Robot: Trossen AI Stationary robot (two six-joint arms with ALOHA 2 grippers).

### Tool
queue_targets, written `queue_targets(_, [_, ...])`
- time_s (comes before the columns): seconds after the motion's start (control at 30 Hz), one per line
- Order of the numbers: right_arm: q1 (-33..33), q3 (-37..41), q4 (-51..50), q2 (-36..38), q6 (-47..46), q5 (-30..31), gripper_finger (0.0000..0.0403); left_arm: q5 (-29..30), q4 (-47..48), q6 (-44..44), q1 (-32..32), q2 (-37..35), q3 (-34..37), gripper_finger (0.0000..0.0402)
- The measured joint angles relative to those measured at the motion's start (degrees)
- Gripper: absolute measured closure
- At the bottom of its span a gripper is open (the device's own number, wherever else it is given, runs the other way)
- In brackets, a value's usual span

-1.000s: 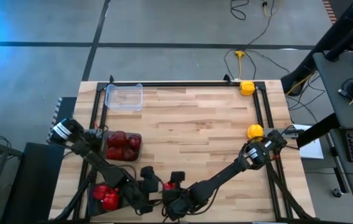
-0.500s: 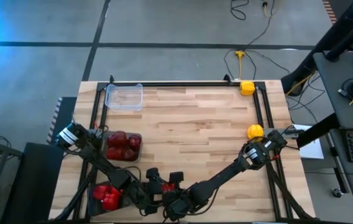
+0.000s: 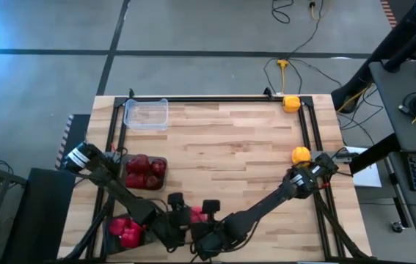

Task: Sort produce into baskets
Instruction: Put the red bell pepper into the bottom black bin, then put the yellow bell pepper into the white bin

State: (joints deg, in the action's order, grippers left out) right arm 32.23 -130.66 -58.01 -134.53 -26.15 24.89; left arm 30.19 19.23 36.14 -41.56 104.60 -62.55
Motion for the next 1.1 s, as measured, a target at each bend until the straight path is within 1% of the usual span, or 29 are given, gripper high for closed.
queue_targets(0.1, [0.5,-4.5,-7.3,0.3,-3.0,0.3,0.0035,1.1,13.0,0.0,-2.2,-3.6,-5.1,0.0107])
queue_targets(0.23, [0.8,-3.2,-10.5,2.5,-5.1,1.9,0.0035,0.5,29.5,2.4,-6.3,-6.8,-12.9,0.0107])
queue_targets(0.3, [0.7,-3.2,-11.6,3.0,-5.4,2.5,0.0035,-0.9,37.7,6.5,-8.9,-7.7,-16.8,0.0107])
queue_targets(0.37, [0.5,-3.2,-11.6,3.2,-5.5,2.7,0.0035,-4.1,44.7,12.0,-12.0,-8.2,-20.1,0.0107])
queue_targets(0.43, [0.4,-3.2,-11.6,3.2,-5.8,2.7,0.0035,-7.2,49.7,17.5,-14.9,-8.2,-22.2,0.0107])
queue_targets(0.53, [0.3,-3.1,-11.6,3.2,-6.7,2.7,0.0035,-10.4,50.9,22.7,-18.4,-8.2,-22.3,0.0107])
queue_targets(0.63, [0.3,-3.1,-11.7,3.2,-6.9,2.7,0.0035,-12.8,49.8,28.1,-20.1,-8.2,-19.5,0.0107])
queue_targets(0.7, [0.3,-3.0,-12.1,3.2,-7.2,2.6,0.0035,-12.7,49.8,32.0,-20.4,-8.2,-17.4,0.0105])
queue_targets(0.8, [0.3,-3.0,-13.4,3.5,-9.3,2.2,0.0035,-12.2,49.6,35.8,-20.4,-8.2,-15.0,0.0073])
queue_targets(0.87, [0.1,-3.0,-16.3,4.2,-11.4,2.3,0.0035,-14.9,48.9,36.1,-20.3,-8.3,-14.4,0.0045])
queue_targets(0.97, [-0.5,-3.0,-24.8,6.8,-15.6,7.2,0.0035,-18.6,45.4,34.3,-20.8,-8.3,-14.2,0.0014])
queue_targets(1.03, [-1.5,-3.0,-30.7,8.7,-17.4,10.4,0.0035,-20.2,41.1,31.4,-21.4,-8.3,-14.2,0.0011])
queue_targets(1.1, [-3.2,-1.7,-32.1,10.5,-17.5,11.2,0.0035,-20.7,38.3,30.3,-21.9,-8.3,-14.3,0.0015])
